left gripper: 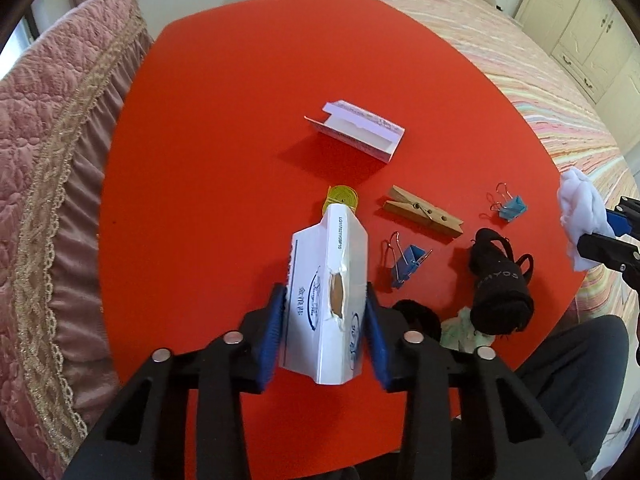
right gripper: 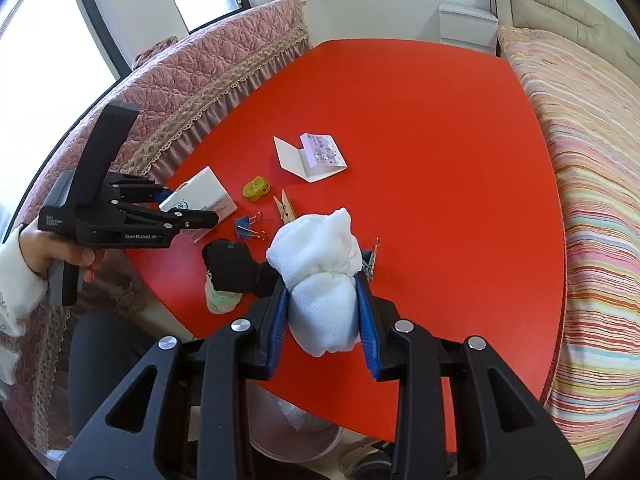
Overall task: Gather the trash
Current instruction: 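Grasp the white paper box with the left tool while the right tool holds the tissue, then carry box and tissue over the pink wastebasket and open both tools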
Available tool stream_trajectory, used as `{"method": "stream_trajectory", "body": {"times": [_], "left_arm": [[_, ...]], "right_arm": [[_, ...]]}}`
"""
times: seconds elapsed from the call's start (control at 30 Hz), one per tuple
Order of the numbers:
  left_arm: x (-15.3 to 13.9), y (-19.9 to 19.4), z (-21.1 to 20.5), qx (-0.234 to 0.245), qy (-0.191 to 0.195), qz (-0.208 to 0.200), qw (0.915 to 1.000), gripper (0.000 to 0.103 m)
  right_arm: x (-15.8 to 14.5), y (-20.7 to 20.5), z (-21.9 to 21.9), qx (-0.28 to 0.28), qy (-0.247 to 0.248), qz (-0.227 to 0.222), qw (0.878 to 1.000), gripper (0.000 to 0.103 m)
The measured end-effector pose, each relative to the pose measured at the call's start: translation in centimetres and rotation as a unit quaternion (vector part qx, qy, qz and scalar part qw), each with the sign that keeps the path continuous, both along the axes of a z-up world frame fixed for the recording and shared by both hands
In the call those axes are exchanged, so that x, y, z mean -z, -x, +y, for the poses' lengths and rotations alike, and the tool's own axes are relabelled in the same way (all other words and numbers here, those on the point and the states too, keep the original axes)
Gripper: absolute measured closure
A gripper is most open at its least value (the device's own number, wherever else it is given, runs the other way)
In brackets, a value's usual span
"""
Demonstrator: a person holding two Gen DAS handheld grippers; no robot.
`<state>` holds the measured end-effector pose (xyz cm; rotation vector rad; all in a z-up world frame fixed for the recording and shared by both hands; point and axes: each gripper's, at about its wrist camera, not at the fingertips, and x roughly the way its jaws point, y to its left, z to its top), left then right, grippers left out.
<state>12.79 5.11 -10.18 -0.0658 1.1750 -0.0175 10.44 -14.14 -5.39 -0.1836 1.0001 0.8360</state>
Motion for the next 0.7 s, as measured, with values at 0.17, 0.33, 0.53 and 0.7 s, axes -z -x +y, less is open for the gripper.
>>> {"method": "stream_trajectory", "body": {"times": [0.17, 0.33, 0.53, 0.7], "left_arm": [[-2.0, 2.2, 0.2, -0.007, -0.011, -0.034, 0.9993, 0.070], [-4.5, 5.0, -0.9, -0.007, -0.014, -0.072, 0.9973, 0.070], [-6.8, 8.6, -3.3, -0.003, -0.010, -0.116, 0.9932, 0.070], [-7.1, 11.3, -5.9, 0.008, -0.004, -0.140, 0.9901, 0.070]], "right_arm": [[-0.9, 0.7, -0.2, 0.003, -0.010, -0.010, 1.000, 0.071], [-2.1, 2.3, -0.8, 0.003, -0.019, -0.027, 0.999, 0.071], [-2.9, 5.5, -2.2, 0.001, -0.019, -0.047, 0.999, 0.071], [-2.6, 8.5, -3.2, -0.004, -0.015, -0.050, 0.999, 0.071]]}}
